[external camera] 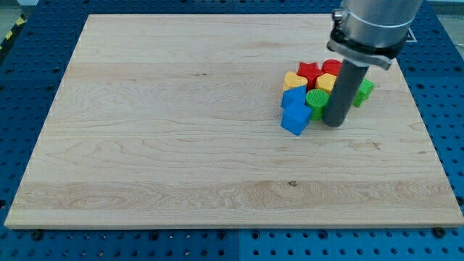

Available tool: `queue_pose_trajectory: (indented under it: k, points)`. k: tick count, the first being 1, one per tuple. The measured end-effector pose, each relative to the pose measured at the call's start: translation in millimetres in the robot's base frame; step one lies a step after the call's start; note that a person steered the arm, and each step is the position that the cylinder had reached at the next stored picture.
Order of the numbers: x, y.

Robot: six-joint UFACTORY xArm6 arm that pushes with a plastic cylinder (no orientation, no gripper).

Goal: Slide the blue cube towards the center

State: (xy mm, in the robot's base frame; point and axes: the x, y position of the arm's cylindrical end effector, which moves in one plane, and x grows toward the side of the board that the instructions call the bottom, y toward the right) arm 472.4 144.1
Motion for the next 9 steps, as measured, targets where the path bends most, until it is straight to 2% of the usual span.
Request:
queue_pose_trajectory:
  k: [1, 2, 4, 7, 9]
  points:
    - [15, -27]
    - [6, -48]
    - [-11, -18]
    - [-24, -43]
    - [-21, -85]
